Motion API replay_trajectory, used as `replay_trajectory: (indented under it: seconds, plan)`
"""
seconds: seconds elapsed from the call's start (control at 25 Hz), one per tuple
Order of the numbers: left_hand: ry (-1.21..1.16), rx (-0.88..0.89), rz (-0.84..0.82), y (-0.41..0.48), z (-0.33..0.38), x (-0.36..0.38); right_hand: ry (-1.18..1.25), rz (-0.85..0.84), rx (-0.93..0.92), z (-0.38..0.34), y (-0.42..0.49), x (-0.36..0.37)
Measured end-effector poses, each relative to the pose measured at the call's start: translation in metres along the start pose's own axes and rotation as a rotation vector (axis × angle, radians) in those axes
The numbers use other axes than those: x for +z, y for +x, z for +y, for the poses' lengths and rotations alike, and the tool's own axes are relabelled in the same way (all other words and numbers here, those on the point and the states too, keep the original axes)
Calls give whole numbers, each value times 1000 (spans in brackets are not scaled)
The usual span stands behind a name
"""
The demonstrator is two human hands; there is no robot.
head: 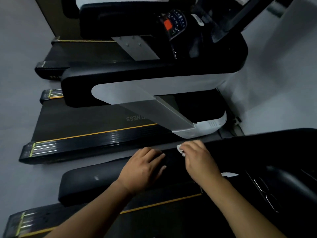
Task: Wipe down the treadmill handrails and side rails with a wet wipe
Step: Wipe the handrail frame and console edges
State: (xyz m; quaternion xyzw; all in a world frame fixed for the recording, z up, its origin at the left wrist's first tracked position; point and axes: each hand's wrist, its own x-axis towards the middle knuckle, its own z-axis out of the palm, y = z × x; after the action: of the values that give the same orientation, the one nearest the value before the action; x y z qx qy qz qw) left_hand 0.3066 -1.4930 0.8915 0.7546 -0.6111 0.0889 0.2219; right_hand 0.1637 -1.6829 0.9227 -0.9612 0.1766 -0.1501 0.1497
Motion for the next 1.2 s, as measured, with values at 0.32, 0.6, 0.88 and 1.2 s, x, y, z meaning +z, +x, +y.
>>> replay_trajectory:
  seconds: [0.32,0.6,0.88,1.2]
  plan:
    - [47,-78,18,3,6,-2,-152,-316,85,-9,18,-1]
    - [31,-121,-22,2,6,-4,-116,-358,-71,3,40,0]
    - [-48,-110,-61,0,2,-7,-7,-174,-223,-13,14,20]
    - [-53,-105,-53,1,3,-9,-167,-73,-255,-23,-29,34]
